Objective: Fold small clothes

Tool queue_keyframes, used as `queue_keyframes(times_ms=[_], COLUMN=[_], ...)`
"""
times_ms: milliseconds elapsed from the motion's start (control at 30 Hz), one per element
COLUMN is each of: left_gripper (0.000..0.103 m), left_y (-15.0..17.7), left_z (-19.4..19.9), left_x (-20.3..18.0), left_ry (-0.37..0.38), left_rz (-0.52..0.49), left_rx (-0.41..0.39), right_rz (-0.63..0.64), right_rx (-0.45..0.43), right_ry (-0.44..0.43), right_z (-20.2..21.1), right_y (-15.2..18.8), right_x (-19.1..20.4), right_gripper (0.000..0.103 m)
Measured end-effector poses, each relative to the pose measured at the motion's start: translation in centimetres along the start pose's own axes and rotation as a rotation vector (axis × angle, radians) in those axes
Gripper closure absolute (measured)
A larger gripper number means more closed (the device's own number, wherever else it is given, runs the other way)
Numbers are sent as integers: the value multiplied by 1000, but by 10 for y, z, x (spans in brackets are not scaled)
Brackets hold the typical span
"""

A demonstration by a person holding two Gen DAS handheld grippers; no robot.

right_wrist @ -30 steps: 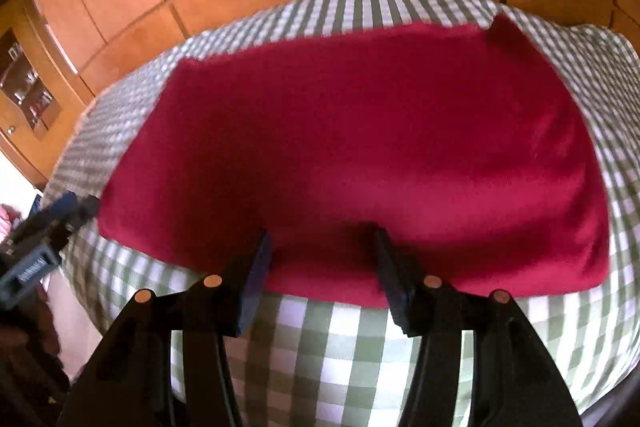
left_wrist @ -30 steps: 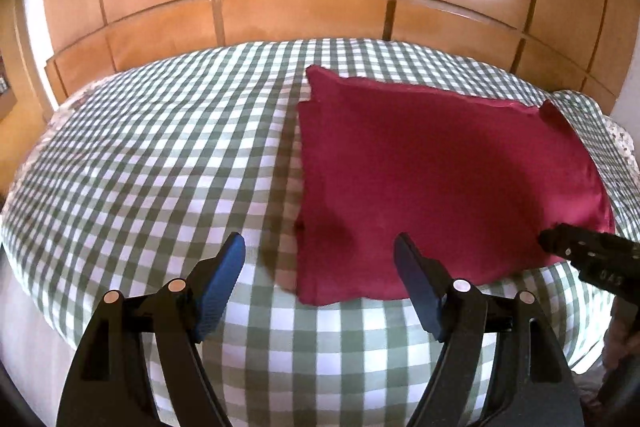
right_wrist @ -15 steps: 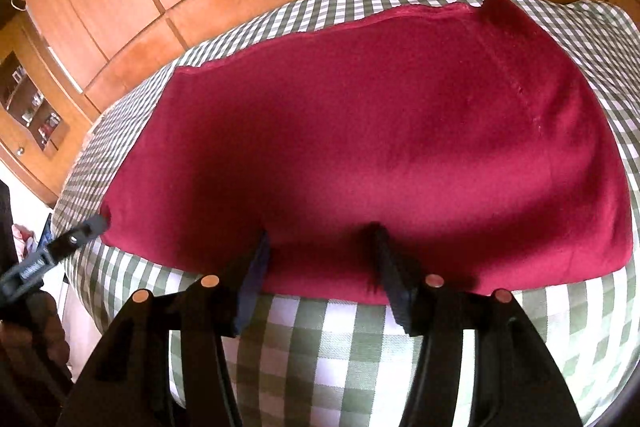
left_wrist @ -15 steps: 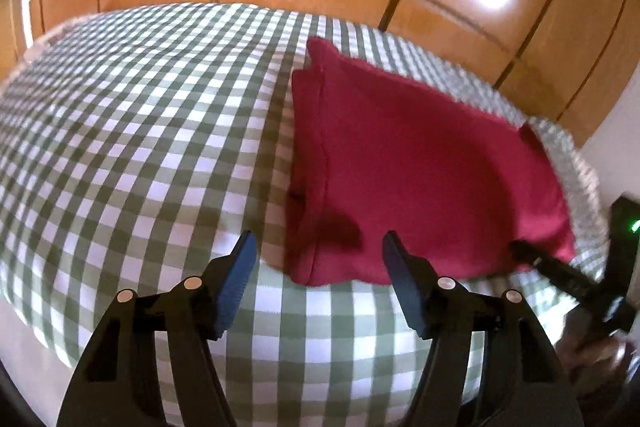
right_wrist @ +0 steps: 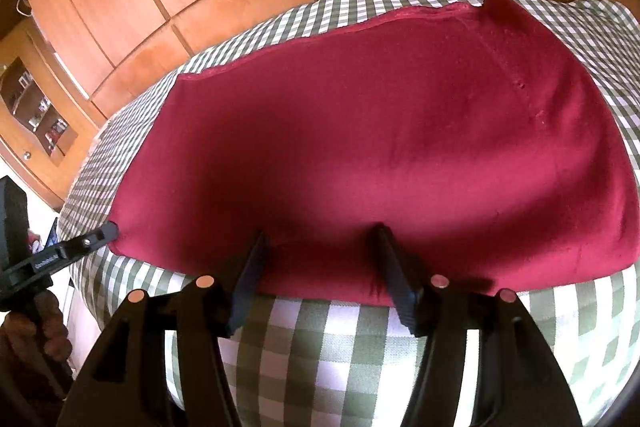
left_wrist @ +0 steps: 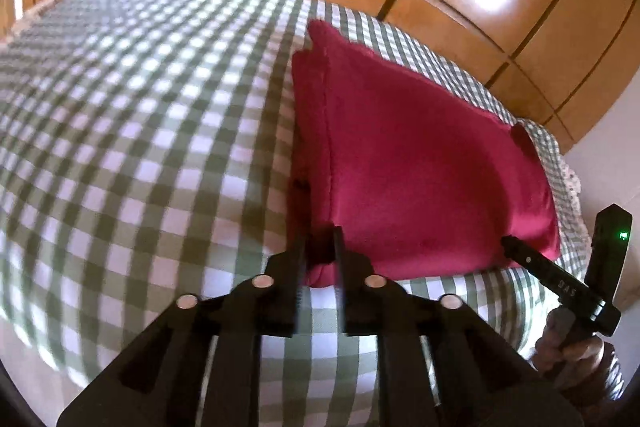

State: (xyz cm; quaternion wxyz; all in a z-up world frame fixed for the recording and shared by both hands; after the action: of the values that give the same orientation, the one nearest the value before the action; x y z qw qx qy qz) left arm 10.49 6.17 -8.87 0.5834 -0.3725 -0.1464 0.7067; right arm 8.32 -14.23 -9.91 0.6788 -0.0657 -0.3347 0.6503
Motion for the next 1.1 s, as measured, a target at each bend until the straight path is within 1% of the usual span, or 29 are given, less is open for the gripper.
queue_keyframes(times_ms=[33,67,100,133,200,233,300,333,400,433,500,567,600,633,700,767,833,900,1000,1100], left_gripper=[75,70,57,50,48,44,43,43,43,43,43,43,43,43,43,43,41,34,34,34], left_y=[-4,-7,-12,-18,-28,-33,-44,-48,-56,-62,-67,-71,-71,-69,-67,-64,-60,-57,-58,-59], left_z=[2,3,2,2,-1,-5,-13,-18,-27,-31,-39,-47,-49,-53,-62,-71,-82,-88,-88,-81], left_x=[0,0,1,1,2,2,-1,-3,-9,-13,-17,-24,-26,-30,-35,-33,-23,-15,-4,0], left_ry=[-15,-29,-44,-62,-77,-97,-144,-153,-157,-170,-192,-190,-202,-205,-214,-259,-296,-302,-273,-288], left_rz=[-17,-26,-28,-21,-13,-21,-59,-70,-93,-113,-132,-149,-165,-184,-222,-257,-249,-219,-137,-149], left_rx=[-10,-16,-22,-37,-48,-48,-50,-46,-38,-44,-44,-38,-38,-32,-24,-6,17,26,38,15], right_rz=[-1,-4,-9,-14,-38,-54,-41,-21,-7,-39,-99,-131,-157,-172,-168,-152,-147,-137,-134,-123], right_rx=[0,1,2,6,19,-2,-85,-117,-146,-149,-143,-112,-82,-61,-67,-78,-85,-91,-98,-104], right_ry=[-1,-1,-5,-6,-21,-34,-29,-7,53,76,92,133,137,123,124,124,123,124,122,133], right_z=[0,0,1,3,11,18,36,43,49,49,45,37,32,26,20,19,18,16,17,17], right_y=[0,0,-1,-2,-8,-16,-35,-42,-50,-53,-51,-43,-35,-28,-21,-19,-20,-19,-18,-16], right_x=[0,0,1,2,7,9,9,5,-13,-27,-48,-66,-74,-78,-80,-77,-75,-75,-73,-74], right_gripper=[45,44,43,41,34,31,27,22,21,21,21,21,21,20,20,16,15,15,15,15])
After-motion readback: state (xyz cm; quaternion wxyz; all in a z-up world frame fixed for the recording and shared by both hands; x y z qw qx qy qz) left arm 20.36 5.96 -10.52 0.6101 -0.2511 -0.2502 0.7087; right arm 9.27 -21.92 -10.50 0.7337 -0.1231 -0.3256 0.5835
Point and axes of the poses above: each gripper's, at about its wrist camera, not at the fingertips, and z roughly against the way its jaws point, x to its left, y to its underside, the point moved 10 cm from there along -z, roughly the way its jaws point, and after that the axes turned 9 degrees about -x, right-handed, at the moved point
